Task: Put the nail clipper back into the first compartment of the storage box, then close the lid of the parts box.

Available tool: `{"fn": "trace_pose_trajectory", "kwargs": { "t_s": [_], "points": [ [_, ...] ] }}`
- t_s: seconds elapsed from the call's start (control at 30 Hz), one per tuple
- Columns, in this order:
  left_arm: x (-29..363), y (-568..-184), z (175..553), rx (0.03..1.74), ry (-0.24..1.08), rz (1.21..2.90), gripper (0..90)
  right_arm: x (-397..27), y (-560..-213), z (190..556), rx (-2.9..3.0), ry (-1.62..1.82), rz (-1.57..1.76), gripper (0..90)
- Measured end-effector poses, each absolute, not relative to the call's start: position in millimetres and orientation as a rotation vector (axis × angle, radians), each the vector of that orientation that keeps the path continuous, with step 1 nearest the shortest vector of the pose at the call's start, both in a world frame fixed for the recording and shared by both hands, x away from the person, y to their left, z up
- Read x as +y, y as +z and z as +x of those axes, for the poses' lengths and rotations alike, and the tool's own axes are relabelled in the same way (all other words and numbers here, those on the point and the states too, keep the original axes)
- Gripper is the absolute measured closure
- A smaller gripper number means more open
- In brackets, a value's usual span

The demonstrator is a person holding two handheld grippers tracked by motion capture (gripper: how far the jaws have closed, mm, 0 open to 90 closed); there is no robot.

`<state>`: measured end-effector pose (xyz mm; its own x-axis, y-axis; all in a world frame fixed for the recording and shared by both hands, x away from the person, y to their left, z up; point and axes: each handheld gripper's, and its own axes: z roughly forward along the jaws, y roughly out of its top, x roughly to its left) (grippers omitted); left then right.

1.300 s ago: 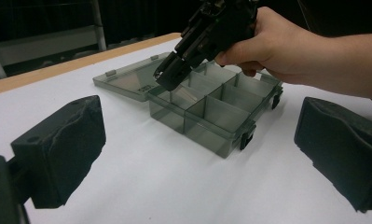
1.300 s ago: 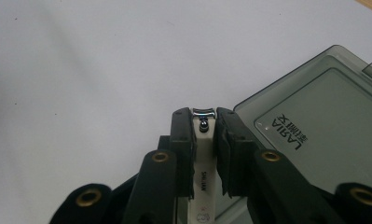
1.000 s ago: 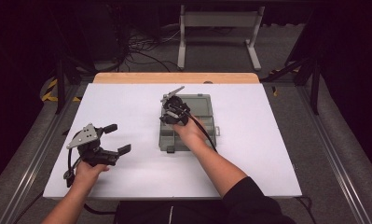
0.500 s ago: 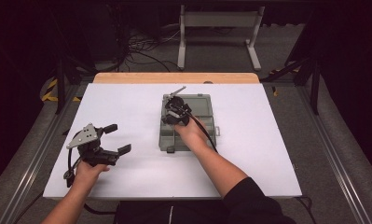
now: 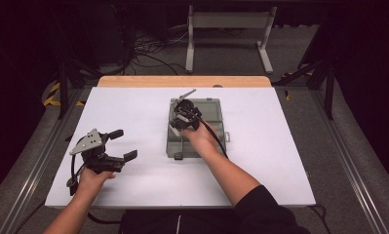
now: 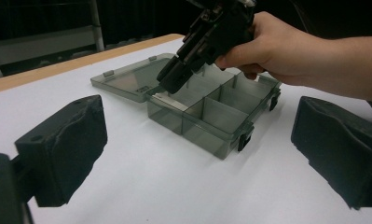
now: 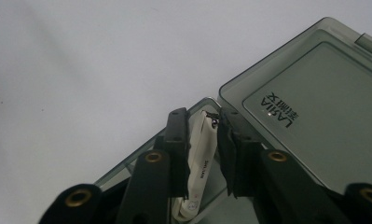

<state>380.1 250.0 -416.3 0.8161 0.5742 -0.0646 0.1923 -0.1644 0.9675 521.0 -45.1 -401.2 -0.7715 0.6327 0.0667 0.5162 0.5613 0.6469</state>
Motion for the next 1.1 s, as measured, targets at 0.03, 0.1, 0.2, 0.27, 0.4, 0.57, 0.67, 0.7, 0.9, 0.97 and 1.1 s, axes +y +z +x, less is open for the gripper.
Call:
{"fn": "trace_pose_trajectory", "kwargs": {
  "t_s": [0.03,0.1,0.2,0.27,0.4,0.57,0.67,0.7,0.9,0.97,1.1],
  "points": [
    [250.1,-416.0,380.1,0.602,0.369,1.732,10.6,-46.8,-398.9,519.7,2.619,1.001,0.957,84.2],
    [249.3,-415.4,381.1,0.607,0.364,1.733,17.8,-52.6,-392.2,515.7,2.614,1.009,0.934,90.0],
    [246.9,-411.7,384.3,0.611,0.372,1.755,27.4,-62.6,-383.2,511.2,2.600,1.023,0.919,90.0],
    [246.0,-410.4,384.7,0.608,0.373,1.763,31.0,-66.3,-379.9,509.4,2.593,1.028,0.917,90.0],
    [237.9,-402.6,386.2,0.605,0.418,1.827,56.4,-86.4,-365.2,498.9,2.570,1.057,0.894,90.0],
    [228.3,-397.4,386.7,0.600,0.458,1.892,81.1,-107.5,-351.3,486.5,2.546,1.082,0.871,90.0],
    [225.0,-394.3,387.3,0.617,0.467,1.904,89.3,-114.8,-345.9,482.0,2.537,1.091,0.860,90.0],
    [223.9,-393.2,388.3,0.638,0.450,1.910,89.8,-119.9,-342.2,478.7,2.532,1.098,0.856,90.0],
    [213.8,-384.7,403.6,0.686,0.411,1.933,90.0,-140.8,-331.5,467.2,2.466,1.118,0.818,90.0],
    [211.7,-383.3,406.2,0.697,0.406,1.935,90.0,-143.8,-330.2,466.4,2.459,1.116,0.808,90.0],
    [202.6,-378.0,421.2,0.739,0.381,1.941,90.0,-159.4,-325.2,468.6,2.443,1.108,0.822,90.0]
  ]
}}
